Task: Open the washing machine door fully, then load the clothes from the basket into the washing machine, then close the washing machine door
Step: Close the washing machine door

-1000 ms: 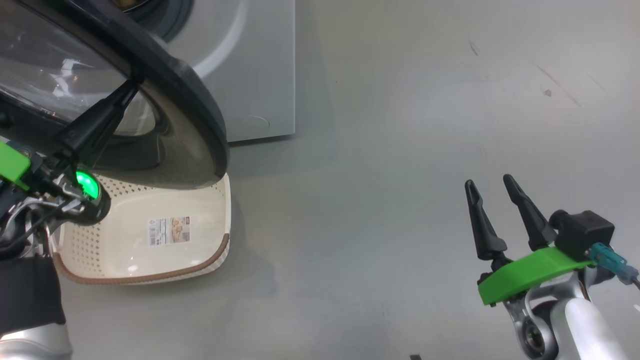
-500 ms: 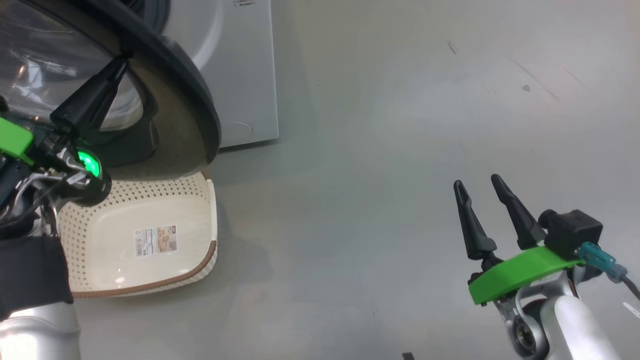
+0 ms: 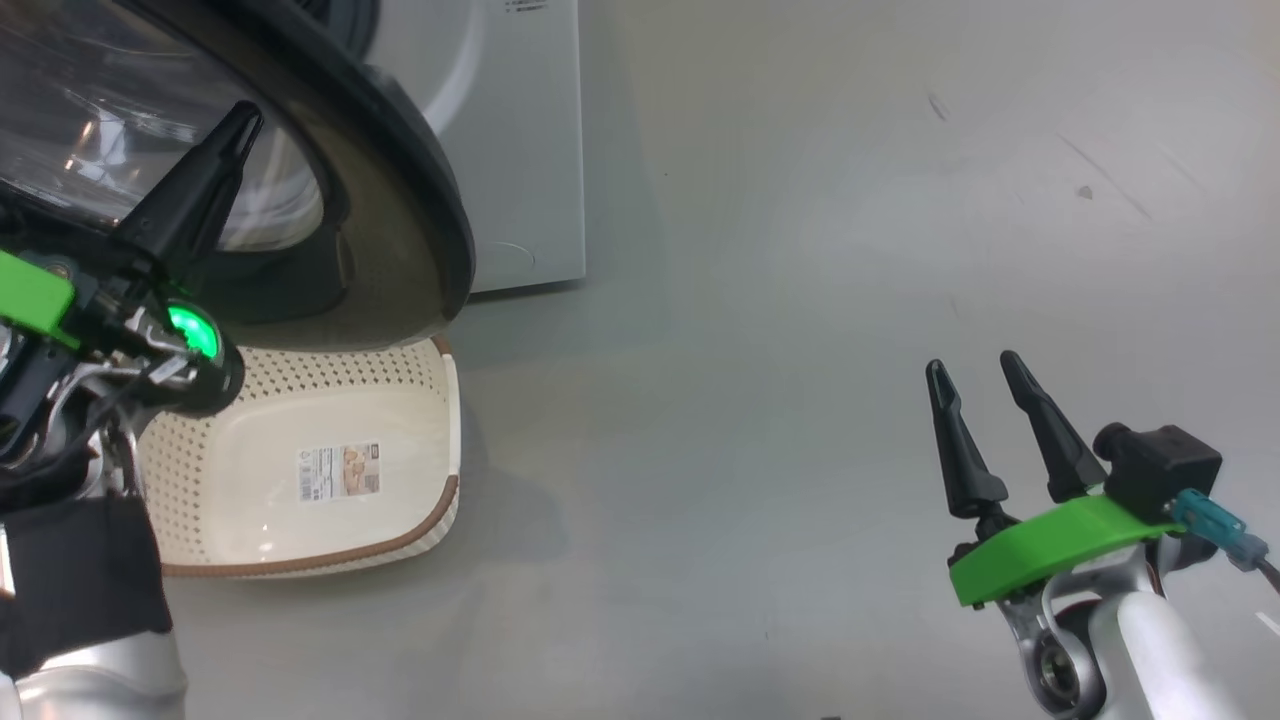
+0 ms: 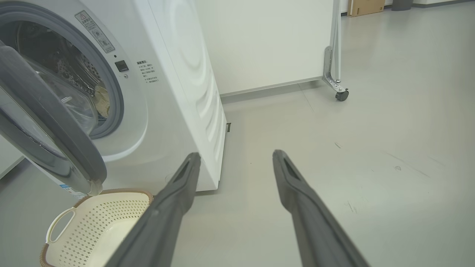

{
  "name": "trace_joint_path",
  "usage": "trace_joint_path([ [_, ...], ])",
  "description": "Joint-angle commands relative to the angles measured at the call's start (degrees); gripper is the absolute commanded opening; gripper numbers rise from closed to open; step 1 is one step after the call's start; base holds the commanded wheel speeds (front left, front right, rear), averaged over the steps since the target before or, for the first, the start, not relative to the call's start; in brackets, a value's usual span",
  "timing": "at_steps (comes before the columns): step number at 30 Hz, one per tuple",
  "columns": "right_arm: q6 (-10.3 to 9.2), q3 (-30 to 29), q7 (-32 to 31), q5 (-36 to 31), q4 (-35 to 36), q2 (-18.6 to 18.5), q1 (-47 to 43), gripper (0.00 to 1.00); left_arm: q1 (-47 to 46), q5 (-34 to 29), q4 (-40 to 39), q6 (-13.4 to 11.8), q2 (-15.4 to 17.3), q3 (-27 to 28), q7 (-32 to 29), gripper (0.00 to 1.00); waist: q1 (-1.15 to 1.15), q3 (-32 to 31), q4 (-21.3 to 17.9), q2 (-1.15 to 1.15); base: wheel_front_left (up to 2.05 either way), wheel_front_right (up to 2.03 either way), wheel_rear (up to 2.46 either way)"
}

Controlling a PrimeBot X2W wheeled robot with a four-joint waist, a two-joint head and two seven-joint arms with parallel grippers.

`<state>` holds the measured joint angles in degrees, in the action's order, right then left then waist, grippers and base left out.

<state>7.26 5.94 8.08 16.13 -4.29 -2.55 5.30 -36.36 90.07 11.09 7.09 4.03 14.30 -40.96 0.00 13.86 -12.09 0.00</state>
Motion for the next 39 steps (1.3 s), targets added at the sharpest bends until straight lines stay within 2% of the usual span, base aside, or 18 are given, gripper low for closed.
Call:
trace_joint_path([
  [1,0.23,0.77,0.65,0.18,1.59,-0.32,2.33,1.0,0.64,-0.26,-3.17,0.4,1.28,1.7,0.85,0.0,0.0,-0.46,1.2,0.0,0.0,0.0,0.0],
  [3,0.23,0.51,0.62,-0.04,1.51,-0.32,2.53,1.0,2.06,-0.99,-4.79,0.4,0.95,1.22,1.45,0.0,0.0,-0.74,2.14,0.0,0.0,0.0,0.0],
  [4,0.23,0.39,0.58,-0.17,1.52,-0.32,2.64,1.0,2.78,-1.72,-5.72,0.4,0.82,0.89,2.09,0.07,0.0,-0.9,2.64,0.0,0.0,0.0,0.0],
  [5,0.23,0.21,0.5,-0.39,1.58,-0.32,2.74,1.0,3.47,-2.36,-6.69,0.4,0.67,0.46,2.78,0.29,0.0,-0.98,3.17,0.0,0.0,0.0,0.0],
  [6,0.23,-0.01,0.41,-0.6,1.66,-0.32,2.82,1.0,4.13,-3.22,-7.65,0.4,0.54,0.03,3.73,0.47,0.0,-1.07,3.71,0.0,0.0,0.0,0.0],
  [7,0.23,-0.23,0.29,-0.8,1.76,-0.32,2.88,1.0,4.78,-4.66,-8.62,0.4,0.54,-0.53,4.97,0.88,0.0,-1.15,4.27,0.0,0.0,0.0,0.0],
  [8,0.23,-0.38,0.15,-1.03,1.87,-0.32,2.97,1.0,5.4,-5.93,-9.51,0.4,0.56,-1.19,6.19,1.0,0.0,-1.19,4.75,0.0,0.0,0.0,0.0],
  [12,0.23,-0.67,-0.24,-1.75,2.29,-0.32,3.47,1.0,8.36,-12.6,-12.62,0.4,2.41,-5.03,12.01,1.0,0.0,-1.56,6.15,0.0,0.0,0.0,0.0],
  [13,0.23,-0.67,-0.24,-1.75,2.29,-0.32,3.47,1.0,8.36,-12.6,-12.62,0.4,2.41,-5.03,12.01,1.0,0.0,-1.56,6.15,0.0,0.0,0.0,0.0],
  [15,0.23,-0.95,-0.44,-2.1,2.42,-0.32,3.6,1.0,10.02,-16.76,-13.53,0.4,3.75,-8.21,15.89,1.0,0.0,-1.75,6.81,0.0,0.0,0.0,0.0],
  [18,0.23,-1.22,-0.67,-2.6,2.53,-0.32,3.66,1.0,12.2,-23.44,-14.02,0.4,6.53,-13.15,22.58,1.0,0.0,-2.11,7.52,0.0,0.0,0.0,0.0],
  [19,0.23,-1.44,-0.8,-2.87,2.59,-0.32,3.59,1.0,13.39,-27.86,-13.71,0.4,8.52,-15.94,27.49,1.0,0.0,-2.49,7.91,0.0,0.0,0.0,0.0],
  [24,0.23,-2.15,-1.12,-3.42,2.77,-0.32,2.85,1.0,16.63,-39.96,-10.3,0.39,12.71,-20.12,38.34,1.0,0.0,-4.02,8.65,0.0,0.0,0.0,0.0],
  [32,0.23,-3.09,-1.88,-4.18,3.66,-0.32,1.06,1.0,21.63,-55.15,-6.96,-5.07,14.87,-21.7,49.26,1.0,0.0,-6.09,9.58,0.0,0.0,0.0,0.0],
  [39,0.23,-3.65,-3.18,-5.33,4.75,-0.32,-0.89,1.0,27.32,-60.27,-6.75,-8.35,15.21,-22.28,53.33,1.0,0.0,-7.64,10.35,0.0,0.0,0.0,0.0],
])
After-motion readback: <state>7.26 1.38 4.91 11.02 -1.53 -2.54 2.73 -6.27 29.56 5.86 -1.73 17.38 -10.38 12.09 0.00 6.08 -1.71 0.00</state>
